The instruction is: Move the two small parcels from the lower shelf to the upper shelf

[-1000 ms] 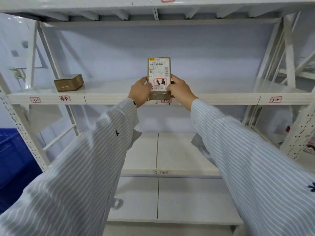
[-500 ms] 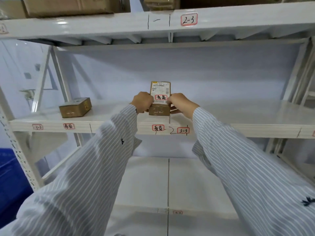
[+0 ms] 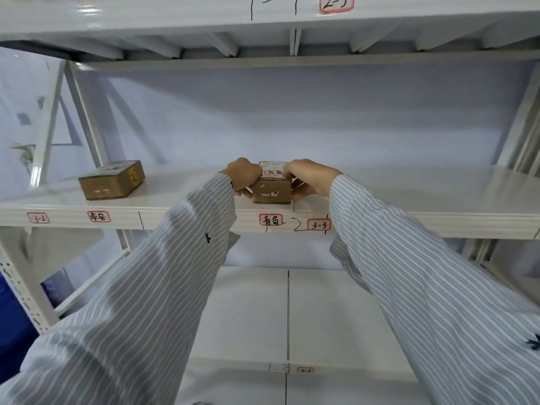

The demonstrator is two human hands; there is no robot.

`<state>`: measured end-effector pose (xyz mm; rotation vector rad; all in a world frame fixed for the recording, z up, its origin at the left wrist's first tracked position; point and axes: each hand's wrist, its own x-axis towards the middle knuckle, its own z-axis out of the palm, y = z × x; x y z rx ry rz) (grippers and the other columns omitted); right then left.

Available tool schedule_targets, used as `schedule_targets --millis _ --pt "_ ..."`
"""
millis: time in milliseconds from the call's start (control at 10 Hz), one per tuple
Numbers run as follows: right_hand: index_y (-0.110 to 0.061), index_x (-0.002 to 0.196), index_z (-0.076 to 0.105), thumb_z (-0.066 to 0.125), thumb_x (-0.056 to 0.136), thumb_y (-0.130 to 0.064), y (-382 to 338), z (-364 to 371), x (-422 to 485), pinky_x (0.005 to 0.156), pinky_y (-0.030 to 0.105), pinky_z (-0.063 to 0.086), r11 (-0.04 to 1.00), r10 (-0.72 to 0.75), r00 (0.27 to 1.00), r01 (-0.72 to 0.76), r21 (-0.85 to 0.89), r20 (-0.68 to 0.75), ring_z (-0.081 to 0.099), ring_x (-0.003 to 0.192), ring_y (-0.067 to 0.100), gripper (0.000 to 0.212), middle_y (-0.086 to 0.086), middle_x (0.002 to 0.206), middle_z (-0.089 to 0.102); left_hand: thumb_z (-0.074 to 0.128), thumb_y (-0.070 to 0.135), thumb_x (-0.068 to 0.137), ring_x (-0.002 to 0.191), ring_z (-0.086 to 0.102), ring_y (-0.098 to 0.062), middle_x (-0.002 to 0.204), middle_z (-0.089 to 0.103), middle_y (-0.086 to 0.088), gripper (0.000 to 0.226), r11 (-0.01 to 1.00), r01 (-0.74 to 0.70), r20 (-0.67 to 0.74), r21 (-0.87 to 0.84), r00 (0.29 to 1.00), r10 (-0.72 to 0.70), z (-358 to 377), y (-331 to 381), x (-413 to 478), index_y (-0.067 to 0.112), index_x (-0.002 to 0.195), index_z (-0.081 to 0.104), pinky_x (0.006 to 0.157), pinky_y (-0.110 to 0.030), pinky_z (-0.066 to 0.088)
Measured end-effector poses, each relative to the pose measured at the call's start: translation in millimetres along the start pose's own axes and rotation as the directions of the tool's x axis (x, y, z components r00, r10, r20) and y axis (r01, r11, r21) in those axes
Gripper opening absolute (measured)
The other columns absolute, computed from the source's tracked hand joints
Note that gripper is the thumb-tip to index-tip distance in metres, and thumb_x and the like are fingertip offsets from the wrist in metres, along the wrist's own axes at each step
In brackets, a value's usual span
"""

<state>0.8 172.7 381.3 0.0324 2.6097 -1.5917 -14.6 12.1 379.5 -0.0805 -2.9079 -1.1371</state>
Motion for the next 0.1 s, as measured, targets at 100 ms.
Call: schedule_targets --millis 100 --pt "-0.003 0.123 0.055 0.045 0.092 -0.016 -2.1 -1.2 -2.9 0.074 0.036 0.060 1.000 -0.003 1.000 0.003 -0.002 -0.001 0.069 0.075 0.028 0.035 0.020 0.107 0.068 0.040 0.020 0.091 0.068 0.069 -0.024 0.093 0.068 -0.012 0.022 0.993 -0.040 -0.041 0.109 0.998 0.045 0.9 1.8 7.2 0.006 0.087 0.056 0.050 -0.026 0.046"
